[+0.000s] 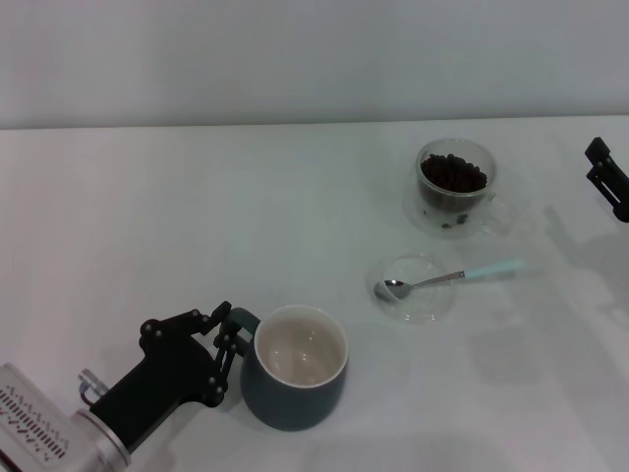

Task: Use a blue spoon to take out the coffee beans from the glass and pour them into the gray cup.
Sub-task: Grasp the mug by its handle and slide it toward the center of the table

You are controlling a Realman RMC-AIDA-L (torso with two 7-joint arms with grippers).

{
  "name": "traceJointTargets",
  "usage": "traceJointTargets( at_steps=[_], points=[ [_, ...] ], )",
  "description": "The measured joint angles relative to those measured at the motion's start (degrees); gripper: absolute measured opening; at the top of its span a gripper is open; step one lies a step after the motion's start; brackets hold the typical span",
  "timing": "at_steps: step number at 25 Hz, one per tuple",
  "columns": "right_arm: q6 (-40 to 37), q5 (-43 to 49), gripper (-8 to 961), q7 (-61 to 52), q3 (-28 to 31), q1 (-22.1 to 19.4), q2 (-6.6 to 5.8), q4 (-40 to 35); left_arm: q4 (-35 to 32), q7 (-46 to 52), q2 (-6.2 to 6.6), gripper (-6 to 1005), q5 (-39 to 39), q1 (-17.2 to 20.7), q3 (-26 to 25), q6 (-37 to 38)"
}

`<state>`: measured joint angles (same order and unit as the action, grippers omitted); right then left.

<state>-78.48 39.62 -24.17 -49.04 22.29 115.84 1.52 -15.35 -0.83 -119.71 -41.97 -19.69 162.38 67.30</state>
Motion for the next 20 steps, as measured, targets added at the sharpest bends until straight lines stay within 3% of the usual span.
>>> traceJointTargets(
  at_steps=[9, 14, 20],
  points=[
    [-0.2, 0.1, 806, 0.0, 0.0, -0.1, 0.0, 0.3, 0.3, 0.1, 0.0, 136, -1.4, 0.8, 0.0, 0.0],
    [-1.2, 0.1, 802, 0.0, -0.1, -0.4, 0.0, 0.5, 0.2, 0.1, 0.0, 330, -1.2, 1.4, 0.4, -1.1],
    [-1.7, 0.1, 798, -0.1, -0.3, -0.6, 0.0, 0.8, 0.0, -0.1, 0.0, 432, -1.4, 3.7, 0.1, -1.5]
  ],
)
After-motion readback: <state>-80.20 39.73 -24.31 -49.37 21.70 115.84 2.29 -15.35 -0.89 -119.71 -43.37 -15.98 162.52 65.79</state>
